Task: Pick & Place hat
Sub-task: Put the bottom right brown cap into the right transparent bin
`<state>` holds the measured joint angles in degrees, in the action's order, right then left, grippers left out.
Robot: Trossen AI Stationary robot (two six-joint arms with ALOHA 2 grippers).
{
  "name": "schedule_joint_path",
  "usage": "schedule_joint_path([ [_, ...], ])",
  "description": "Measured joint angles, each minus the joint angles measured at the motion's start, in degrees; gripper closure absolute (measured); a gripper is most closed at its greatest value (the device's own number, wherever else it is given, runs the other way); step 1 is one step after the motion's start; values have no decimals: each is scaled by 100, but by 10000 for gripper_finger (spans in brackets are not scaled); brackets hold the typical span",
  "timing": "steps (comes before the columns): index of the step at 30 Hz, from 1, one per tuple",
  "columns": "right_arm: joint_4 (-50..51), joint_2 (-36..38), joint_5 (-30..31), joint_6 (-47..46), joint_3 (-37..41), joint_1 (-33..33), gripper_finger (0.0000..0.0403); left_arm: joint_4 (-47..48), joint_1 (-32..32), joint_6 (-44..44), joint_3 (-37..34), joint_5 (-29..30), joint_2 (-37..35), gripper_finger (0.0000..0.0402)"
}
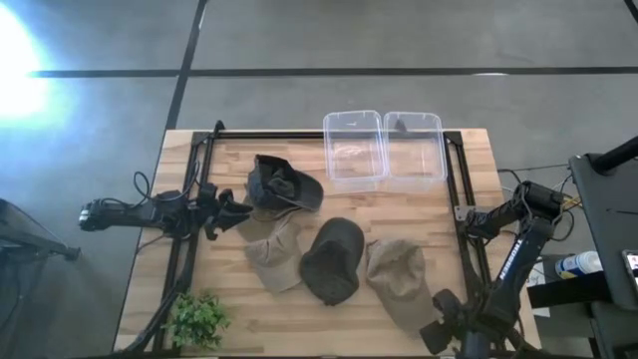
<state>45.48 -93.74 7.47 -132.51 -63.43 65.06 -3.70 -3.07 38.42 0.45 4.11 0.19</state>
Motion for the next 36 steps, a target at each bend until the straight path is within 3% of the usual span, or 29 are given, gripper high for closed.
schedule_joint_path([
  [8, -384, -285, 323, -107, 122, -267, 229, 0, 0, 1, 0, -1, 0, 229],
  [21, -417, -154, 364, 792, 684, -941, 229, 9, -1, -1, 0, 1, 2, 229],
  [26, -432, 112, 1258, 1586, 503, -1168, 229, 11, -2, 1, 0, 1, 2, 229],
  [31, 929, 509, 2743, 405, 232, -1152, 229, 11, 0, -1, 0, 1, 2, 229],
  [33, 1458, 643, 2894, -79, 181, -1243, 229, 13, -2, -1, 0, -1, 0, 229],
  [36, 1542, 786, 2807, 171, 203, -1531, 229, 14, -1, -1, 0, 1, 1, 229],
])
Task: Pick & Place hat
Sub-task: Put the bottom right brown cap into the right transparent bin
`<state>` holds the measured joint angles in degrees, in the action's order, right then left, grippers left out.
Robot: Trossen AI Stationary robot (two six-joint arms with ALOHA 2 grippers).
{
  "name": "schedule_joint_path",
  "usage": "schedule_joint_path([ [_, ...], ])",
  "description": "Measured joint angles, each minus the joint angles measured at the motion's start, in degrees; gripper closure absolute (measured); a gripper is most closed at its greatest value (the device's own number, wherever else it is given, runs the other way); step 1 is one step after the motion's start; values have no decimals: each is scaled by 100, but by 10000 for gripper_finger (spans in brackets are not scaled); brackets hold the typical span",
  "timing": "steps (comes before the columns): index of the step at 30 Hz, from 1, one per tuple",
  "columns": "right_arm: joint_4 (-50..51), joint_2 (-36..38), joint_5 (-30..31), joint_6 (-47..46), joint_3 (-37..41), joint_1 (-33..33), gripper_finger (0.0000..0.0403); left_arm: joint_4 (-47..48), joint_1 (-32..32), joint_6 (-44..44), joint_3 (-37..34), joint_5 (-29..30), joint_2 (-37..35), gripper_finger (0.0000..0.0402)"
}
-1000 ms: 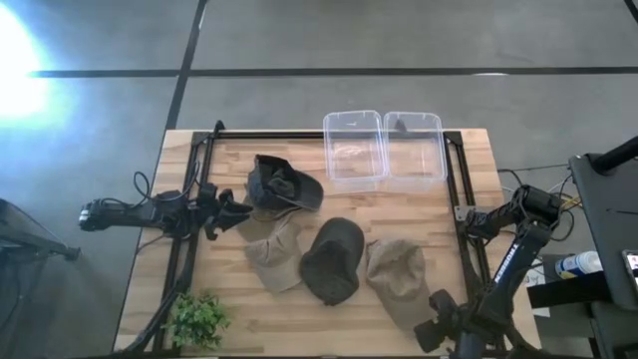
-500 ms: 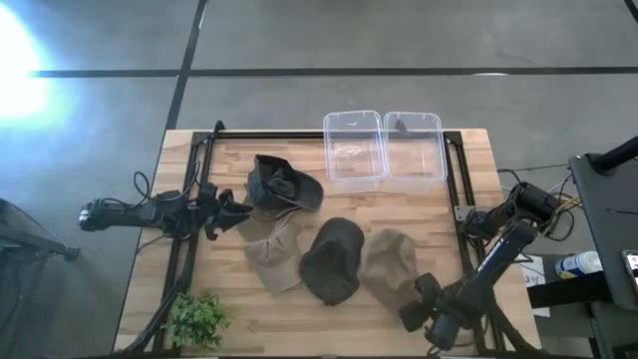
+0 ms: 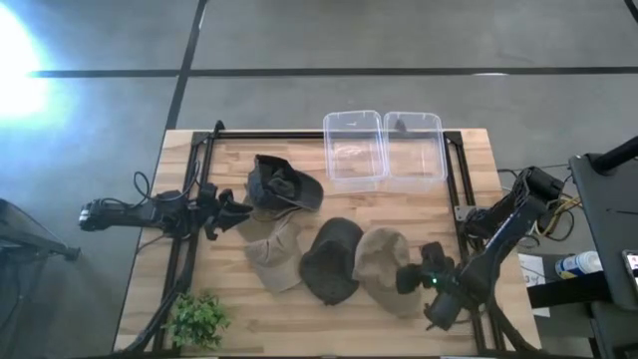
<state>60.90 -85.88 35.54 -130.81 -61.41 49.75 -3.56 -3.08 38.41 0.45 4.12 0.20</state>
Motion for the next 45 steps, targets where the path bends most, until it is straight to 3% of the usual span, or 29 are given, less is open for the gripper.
schedule_joint_path([
  [5, 634, 125, -849, 704, 68, -734, 229, -1, 1, 0, 0, 0, 1, 229],
  [10, 1313, 437, -727, 952, 125, -1349, 229, -1, -2, 0, 0, -2, 1, 229],
  [14, 874, 1013, -825, 2012, 326, -1791, 229, 0, 0, 0, 0, -1, 0, 229],
  [17, 358, 1482, -1498, 2621, 581, -2087, 229, -1, -1, 0, 0, -2, 1, 229],
  [20, -51, 1881, -2383, 2406, 917, -2210, 229, 1, -1, 0, 0, 0, 1, 229],
  [24, -851, 2169, -2655, 2270, 1300, -1875, 229, 1, 0, 0, 0, 0, 1, 229],
  [27, -2061, 2216, -2924, 2295, 1627, -1642, 229, 1, 0, 0, 0, -2, -1, 229],
  [32, -3798, 2034, -3263, 1511, 2219, -1273, 229, 3, -1, 1, 0, -1, 0, 229],
  [39, -4258, 1505, -3289, 931, 2452, -549, 229, 14, 1, 0, 0, 0, 1, 229],
  [45, -4806, 1044, -3944, 764, 2384, -92, 229, 17, 1, 2, 0, 0, -1, 229],
])
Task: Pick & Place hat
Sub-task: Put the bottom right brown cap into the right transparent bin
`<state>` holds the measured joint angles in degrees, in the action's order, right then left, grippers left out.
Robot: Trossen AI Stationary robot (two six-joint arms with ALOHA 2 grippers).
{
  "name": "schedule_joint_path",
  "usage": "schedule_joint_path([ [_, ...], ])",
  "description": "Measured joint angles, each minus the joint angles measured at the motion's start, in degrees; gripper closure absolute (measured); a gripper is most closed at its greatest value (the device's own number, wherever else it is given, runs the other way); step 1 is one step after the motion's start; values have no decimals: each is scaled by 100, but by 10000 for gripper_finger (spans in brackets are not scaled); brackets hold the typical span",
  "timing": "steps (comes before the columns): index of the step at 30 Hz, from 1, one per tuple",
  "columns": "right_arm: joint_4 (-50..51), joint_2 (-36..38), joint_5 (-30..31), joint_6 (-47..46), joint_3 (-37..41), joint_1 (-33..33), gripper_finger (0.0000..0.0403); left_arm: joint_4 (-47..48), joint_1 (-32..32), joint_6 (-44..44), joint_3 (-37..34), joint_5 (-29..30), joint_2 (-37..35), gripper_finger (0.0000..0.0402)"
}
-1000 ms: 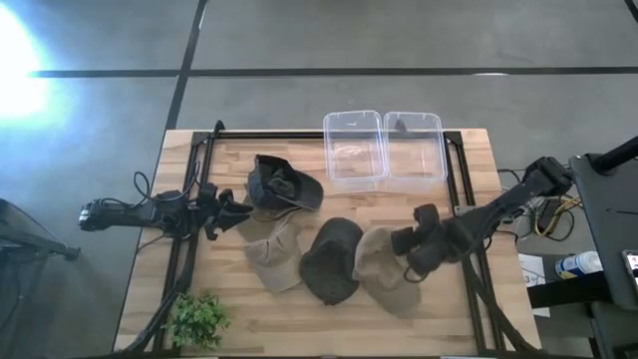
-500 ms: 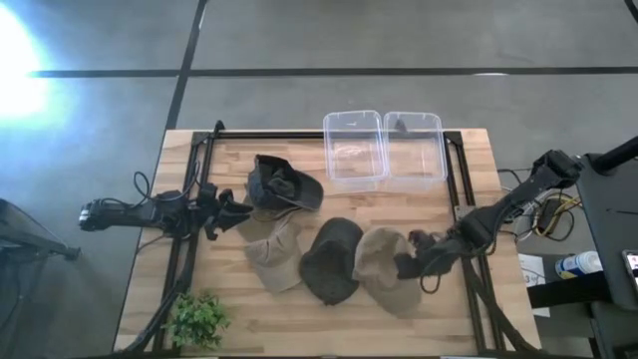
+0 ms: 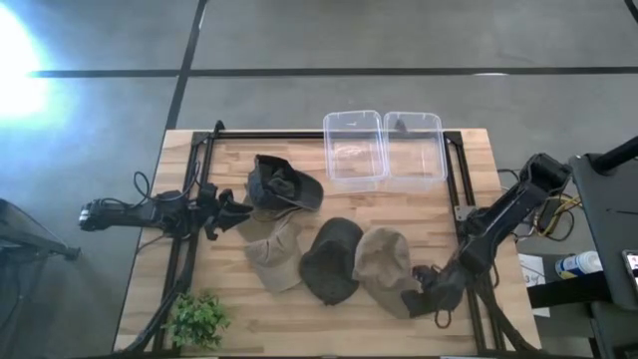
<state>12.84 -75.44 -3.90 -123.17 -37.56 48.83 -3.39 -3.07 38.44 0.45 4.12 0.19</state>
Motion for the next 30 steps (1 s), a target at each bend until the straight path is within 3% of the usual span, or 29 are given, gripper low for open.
schedule_joint_path([
  [11, -26, -1040, 215, -107, -403, 629, 229, 3, 0, -2, 0, -2, 0, 229],
  [20, 259, -1366, 2151, -620, -537, 869, 229, 6, -2, -2, 0, 0, 2, 229],
  [30, 781, -1305, 3420, -1017, -536, 865, 229, 47, 0, -2, 0, 0, 7, 229],
])
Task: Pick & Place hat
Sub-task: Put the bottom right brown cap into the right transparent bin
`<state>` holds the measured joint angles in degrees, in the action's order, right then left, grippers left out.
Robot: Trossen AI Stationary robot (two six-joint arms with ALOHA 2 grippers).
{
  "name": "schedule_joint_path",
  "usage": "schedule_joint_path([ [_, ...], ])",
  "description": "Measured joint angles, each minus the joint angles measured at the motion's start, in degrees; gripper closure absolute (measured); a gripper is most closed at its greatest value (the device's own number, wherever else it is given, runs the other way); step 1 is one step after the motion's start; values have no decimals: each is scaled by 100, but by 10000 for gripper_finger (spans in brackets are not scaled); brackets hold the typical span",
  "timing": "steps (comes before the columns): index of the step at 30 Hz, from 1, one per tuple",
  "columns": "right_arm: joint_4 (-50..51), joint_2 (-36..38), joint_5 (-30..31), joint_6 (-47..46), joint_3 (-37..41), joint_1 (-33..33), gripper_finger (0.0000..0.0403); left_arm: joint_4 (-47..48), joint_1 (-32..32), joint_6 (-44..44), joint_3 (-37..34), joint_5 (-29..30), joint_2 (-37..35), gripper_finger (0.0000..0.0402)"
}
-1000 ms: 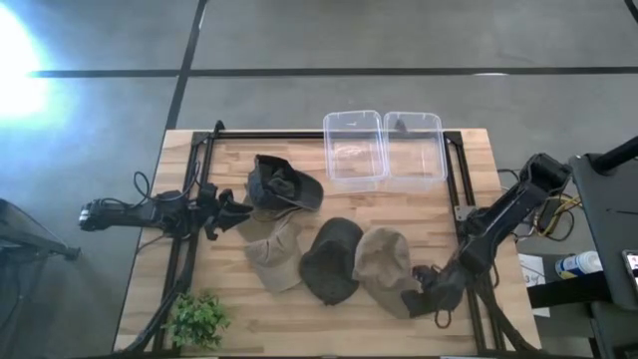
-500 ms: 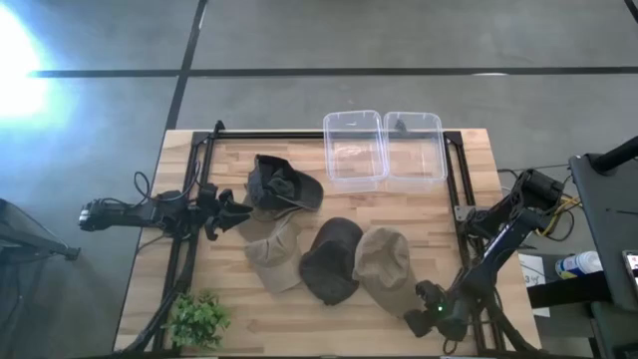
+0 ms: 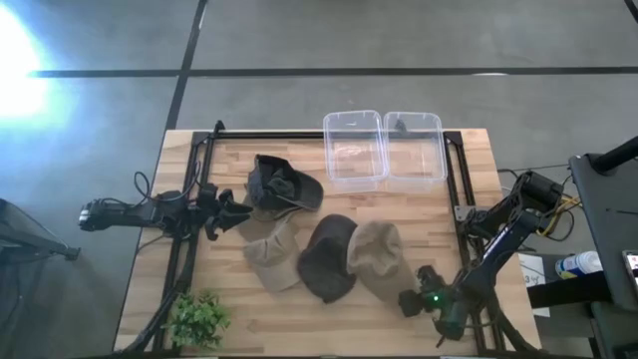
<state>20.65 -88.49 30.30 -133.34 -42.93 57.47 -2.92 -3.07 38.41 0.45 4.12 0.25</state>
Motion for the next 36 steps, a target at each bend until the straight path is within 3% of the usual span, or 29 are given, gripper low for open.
schedule_joint_path([
  [9, 211, 143, 1338, 173, 1, -188, 229, 17, 0, 2, 0, 0, 0, 229],
  [24, 1406, 124, 1639, 486, 10, -1553, 229, 48, 0, 0, 0, -1, 0, 229],
  [32, 1395, 57, 1587, 501, 300, -2290, 229, 48, -1, 0, 0, 0, 0, 229],
  [36, 807, 91, 1422, 634, 592, -2469, 230, 48, -1, 0, 0, -1, 0, 229],
])
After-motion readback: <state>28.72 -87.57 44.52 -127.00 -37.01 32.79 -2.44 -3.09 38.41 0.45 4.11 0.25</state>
